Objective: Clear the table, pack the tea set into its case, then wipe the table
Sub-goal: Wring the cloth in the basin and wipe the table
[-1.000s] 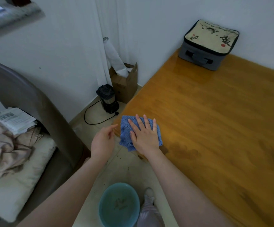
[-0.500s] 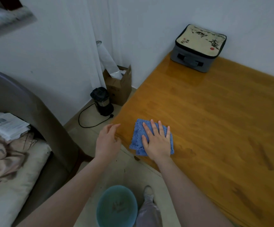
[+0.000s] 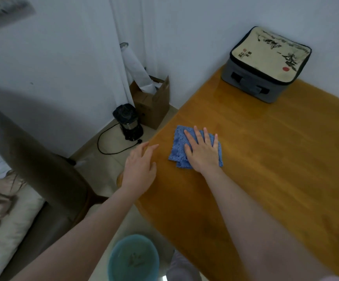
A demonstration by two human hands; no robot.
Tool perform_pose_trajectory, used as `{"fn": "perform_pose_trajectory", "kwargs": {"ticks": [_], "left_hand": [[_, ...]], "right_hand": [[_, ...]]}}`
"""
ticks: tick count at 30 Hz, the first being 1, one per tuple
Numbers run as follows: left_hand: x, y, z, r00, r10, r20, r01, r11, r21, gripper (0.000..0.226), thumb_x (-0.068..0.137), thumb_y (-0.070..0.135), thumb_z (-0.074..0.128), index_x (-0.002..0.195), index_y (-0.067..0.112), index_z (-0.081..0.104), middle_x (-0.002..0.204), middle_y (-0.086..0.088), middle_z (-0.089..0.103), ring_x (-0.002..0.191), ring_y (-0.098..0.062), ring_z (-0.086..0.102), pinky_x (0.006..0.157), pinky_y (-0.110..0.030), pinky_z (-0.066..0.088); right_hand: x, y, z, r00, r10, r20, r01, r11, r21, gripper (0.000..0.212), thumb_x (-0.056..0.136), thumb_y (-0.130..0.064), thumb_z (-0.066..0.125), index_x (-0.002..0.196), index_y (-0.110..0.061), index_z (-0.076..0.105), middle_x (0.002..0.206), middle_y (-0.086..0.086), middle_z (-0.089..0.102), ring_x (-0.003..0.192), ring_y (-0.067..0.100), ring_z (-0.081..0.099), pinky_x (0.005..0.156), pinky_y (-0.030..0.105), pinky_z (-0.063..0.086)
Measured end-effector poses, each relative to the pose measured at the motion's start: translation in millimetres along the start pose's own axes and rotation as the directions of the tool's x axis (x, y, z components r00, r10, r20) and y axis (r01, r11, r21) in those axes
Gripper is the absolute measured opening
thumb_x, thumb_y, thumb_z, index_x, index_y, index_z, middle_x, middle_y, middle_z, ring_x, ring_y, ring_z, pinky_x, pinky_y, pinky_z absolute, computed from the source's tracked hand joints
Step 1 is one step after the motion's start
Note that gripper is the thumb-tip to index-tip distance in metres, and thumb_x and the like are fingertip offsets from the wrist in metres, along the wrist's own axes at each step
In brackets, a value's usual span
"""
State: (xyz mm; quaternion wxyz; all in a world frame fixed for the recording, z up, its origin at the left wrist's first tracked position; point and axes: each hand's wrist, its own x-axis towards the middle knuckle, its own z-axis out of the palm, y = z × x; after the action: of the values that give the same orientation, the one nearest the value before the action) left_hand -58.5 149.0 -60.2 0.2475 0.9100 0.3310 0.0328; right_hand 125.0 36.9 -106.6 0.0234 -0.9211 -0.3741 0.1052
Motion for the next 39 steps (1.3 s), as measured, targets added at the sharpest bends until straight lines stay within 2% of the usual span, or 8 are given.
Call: {"fn": "perform_pose_trajectory", "kwargs": {"ticks": [6,12,17,20,23,26,30,39], "left_hand": [[14,17,11,0.998,-0.058,-0.022,0.058,0.998,0.001,0.049,0.098,0.028,0.045,0.145,0.031,0.033,0.153,0.002,0.026,0.141,-0.020,0.024,0.116,-0.047,0.025],[-10,21,20,0.987,-0.144,-0.066,0.144,0.990,-0.008,0.051,0.097,0.030,0.045,0.147,0.031,0.032,0.154,0.001,0.026,0.141,-0.020,0.024,0.116,-0.045,0.022],[-45,22,18,0.982,-0.168,-0.082,0.169,0.986,-0.002,0.051,0.098,0.029,0.046,0.147,0.028,0.034,0.155,-0.001,0.025,0.142,-0.021,0.021,0.116,-0.041,0.014],[-67,24,18,0.975,-0.202,-0.088,0.199,0.979,-0.035,0.050,0.098,0.028,0.047,0.146,0.025,0.035,0.154,-0.003,0.026,0.143,-0.024,0.019,0.116,-0.042,0.015],[-92,25,19,0.978,-0.187,-0.097,0.184,0.982,-0.037,0.050,0.097,0.028,0.049,0.146,0.025,0.036,0.153,-0.003,0.028,0.142,-0.023,0.021,0.115,-0.043,0.020],[-115,24,20,0.978,-0.186,-0.098,0.184,0.982,-0.035,0.051,0.096,0.027,0.050,0.145,0.023,0.037,0.153,-0.004,0.029,0.141,-0.024,0.024,0.114,-0.043,0.023],[-144,31,22,0.979,-0.179,-0.100,0.178,0.984,-0.016,0.052,0.096,0.027,0.051,0.145,0.022,0.037,0.153,-0.005,0.028,0.141,-0.025,0.025,0.113,-0.043,0.024],[-168,60,34,0.993,-0.105,-0.052,0.106,0.994,0.007,0.051,0.097,0.029,0.047,0.146,0.027,0.033,0.156,-0.003,0.021,0.144,-0.025,0.018,0.118,-0.043,0.017]], "right_hand": [[50,15,-12,0.996,-0.084,0.019,0.085,0.995,-0.043,0.053,0.101,-0.051,0.010,0.153,-0.041,0.002,0.163,-0.008,-0.005,0.149,0.021,-0.011,0.117,0.054,-0.011],[46,14,-11,0.994,-0.101,0.034,0.102,0.994,-0.029,0.054,0.101,-0.051,0.010,0.153,-0.040,0.001,0.163,-0.006,-0.005,0.149,0.023,-0.012,0.116,0.056,-0.013],[-14,-1,0,0.986,-0.161,0.042,0.162,0.987,-0.010,0.055,0.101,-0.052,0.009,0.153,-0.040,0.000,0.163,-0.005,-0.006,0.149,0.025,-0.013,0.116,0.057,-0.010],[-53,-8,7,0.982,-0.178,0.058,0.178,0.984,-0.009,0.058,0.098,-0.058,0.006,0.153,-0.041,-0.003,0.163,-0.004,-0.009,0.148,0.027,-0.017,0.114,0.061,-0.012],[-99,-15,16,0.979,-0.197,0.060,0.199,0.980,-0.029,0.070,0.087,-0.073,-0.004,0.151,-0.045,-0.007,0.163,-0.003,-0.010,0.147,0.030,-0.019,0.109,0.067,-0.016],[-138,-19,24,0.975,-0.217,0.057,0.218,0.976,-0.020,0.071,0.084,-0.080,0.001,0.147,-0.051,-0.012,0.163,0.001,-0.011,0.146,0.033,-0.019,0.106,0.071,-0.015],[-181,-16,30,0.976,-0.214,0.036,0.215,0.977,-0.014,0.070,0.081,-0.082,0.000,0.144,-0.056,-0.014,0.163,0.006,-0.011,0.147,0.036,-0.017,0.105,0.073,-0.012],[-237,13,41,0.989,-0.148,-0.025,0.148,0.989,-0.028,0.065,0.088,-0.078,0.009,0.148,-0.054,-0.002,0.163,0.004,-0.001,0.148,0.035,-0.011,0.107,0.072,-0.011]]}}
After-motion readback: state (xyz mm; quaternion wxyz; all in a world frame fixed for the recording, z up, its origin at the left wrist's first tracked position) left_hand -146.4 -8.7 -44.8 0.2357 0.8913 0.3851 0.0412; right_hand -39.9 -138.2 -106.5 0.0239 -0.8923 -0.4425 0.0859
